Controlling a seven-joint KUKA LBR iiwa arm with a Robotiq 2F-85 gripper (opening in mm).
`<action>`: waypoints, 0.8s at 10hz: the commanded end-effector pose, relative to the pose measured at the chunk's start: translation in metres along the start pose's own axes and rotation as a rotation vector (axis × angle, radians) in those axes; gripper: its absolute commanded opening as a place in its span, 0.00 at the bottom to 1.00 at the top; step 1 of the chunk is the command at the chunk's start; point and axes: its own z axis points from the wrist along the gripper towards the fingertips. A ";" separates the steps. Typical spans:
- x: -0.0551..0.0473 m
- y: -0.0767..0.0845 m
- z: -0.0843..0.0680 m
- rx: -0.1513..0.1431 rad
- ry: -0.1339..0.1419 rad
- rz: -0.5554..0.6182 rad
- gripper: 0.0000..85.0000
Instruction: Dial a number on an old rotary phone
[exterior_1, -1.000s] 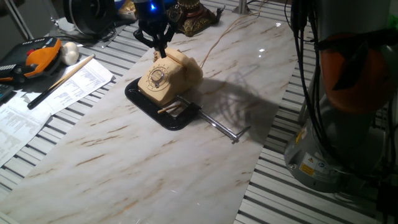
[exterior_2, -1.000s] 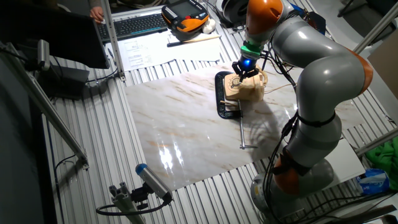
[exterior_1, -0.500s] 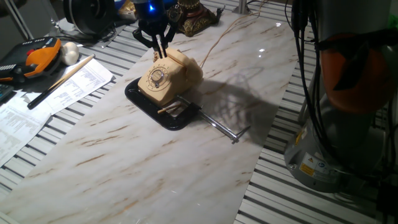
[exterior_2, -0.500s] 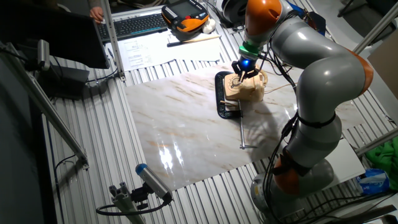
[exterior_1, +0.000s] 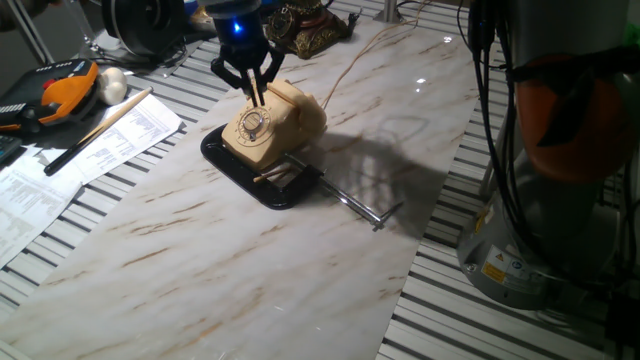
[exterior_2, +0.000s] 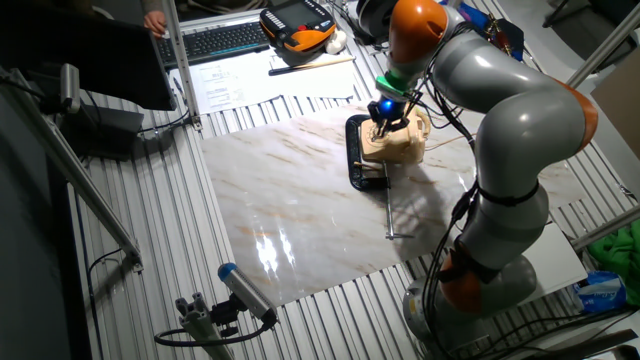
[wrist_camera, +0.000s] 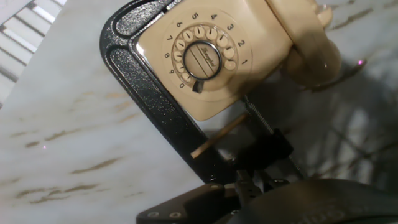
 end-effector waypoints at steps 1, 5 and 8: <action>0.002 0.003 0.004 -0.001 0.002 0.043 0.20; 0.009 0.020 0.029 -0.004 -0.026 0.158 0.40; 0.009 0.027 0.038 -0.009 -0.042 0.227 0.40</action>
